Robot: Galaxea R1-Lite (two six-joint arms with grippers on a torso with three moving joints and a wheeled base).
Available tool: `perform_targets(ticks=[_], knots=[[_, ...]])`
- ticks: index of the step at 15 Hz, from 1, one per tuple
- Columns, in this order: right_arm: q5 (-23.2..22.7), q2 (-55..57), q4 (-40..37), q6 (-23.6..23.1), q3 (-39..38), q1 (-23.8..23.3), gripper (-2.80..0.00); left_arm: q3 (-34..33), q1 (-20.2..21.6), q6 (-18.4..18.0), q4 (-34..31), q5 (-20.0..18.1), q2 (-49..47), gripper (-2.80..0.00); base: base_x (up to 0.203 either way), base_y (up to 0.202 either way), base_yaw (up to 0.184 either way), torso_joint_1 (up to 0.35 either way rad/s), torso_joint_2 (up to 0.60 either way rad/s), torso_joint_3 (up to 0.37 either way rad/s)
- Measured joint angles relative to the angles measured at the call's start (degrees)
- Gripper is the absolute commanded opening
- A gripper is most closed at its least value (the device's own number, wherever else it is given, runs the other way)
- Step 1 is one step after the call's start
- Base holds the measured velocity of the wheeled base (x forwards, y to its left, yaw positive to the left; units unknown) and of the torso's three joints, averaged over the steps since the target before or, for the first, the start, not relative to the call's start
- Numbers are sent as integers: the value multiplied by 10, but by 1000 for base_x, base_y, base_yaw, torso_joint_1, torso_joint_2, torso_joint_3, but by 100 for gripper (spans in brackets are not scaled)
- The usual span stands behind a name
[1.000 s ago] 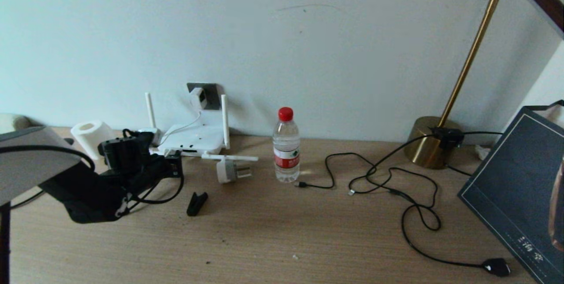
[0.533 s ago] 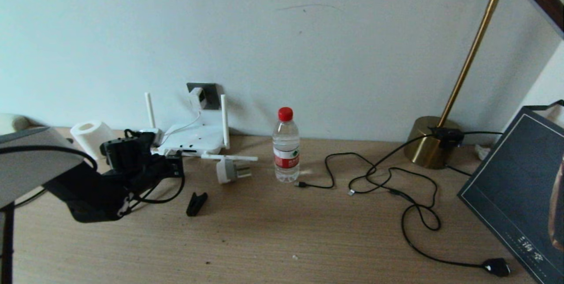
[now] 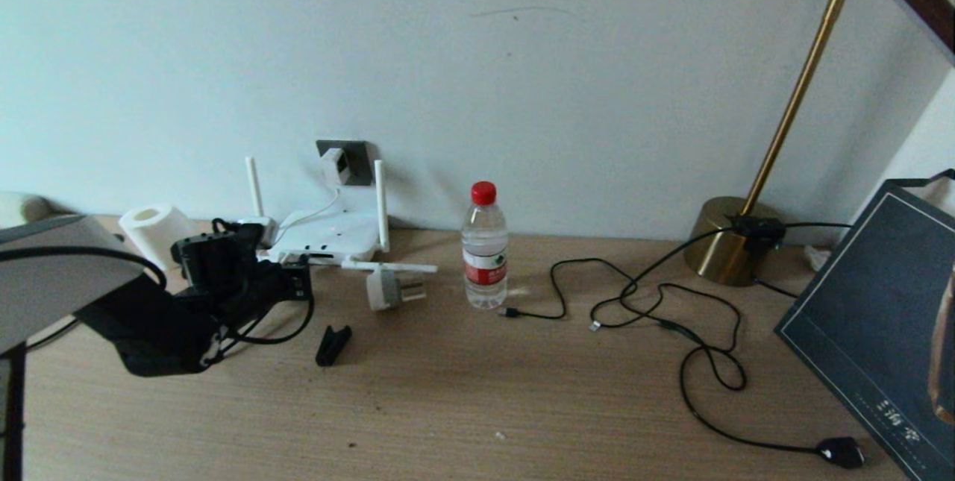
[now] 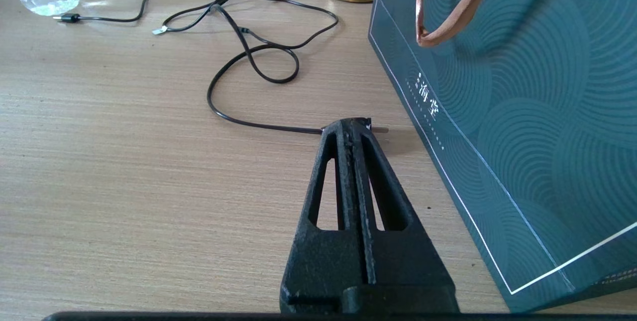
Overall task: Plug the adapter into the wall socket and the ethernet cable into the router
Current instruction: Plug cable into router interface
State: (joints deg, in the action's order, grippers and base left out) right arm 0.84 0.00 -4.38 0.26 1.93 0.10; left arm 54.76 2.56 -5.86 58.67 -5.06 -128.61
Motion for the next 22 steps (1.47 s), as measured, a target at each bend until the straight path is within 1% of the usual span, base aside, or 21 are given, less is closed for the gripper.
perform_targets(ticks=[22], knots=[[0,0,0,0,0,0,-280,23,1,0,0,1,-18,-280,0,0,0,0,0,0]])
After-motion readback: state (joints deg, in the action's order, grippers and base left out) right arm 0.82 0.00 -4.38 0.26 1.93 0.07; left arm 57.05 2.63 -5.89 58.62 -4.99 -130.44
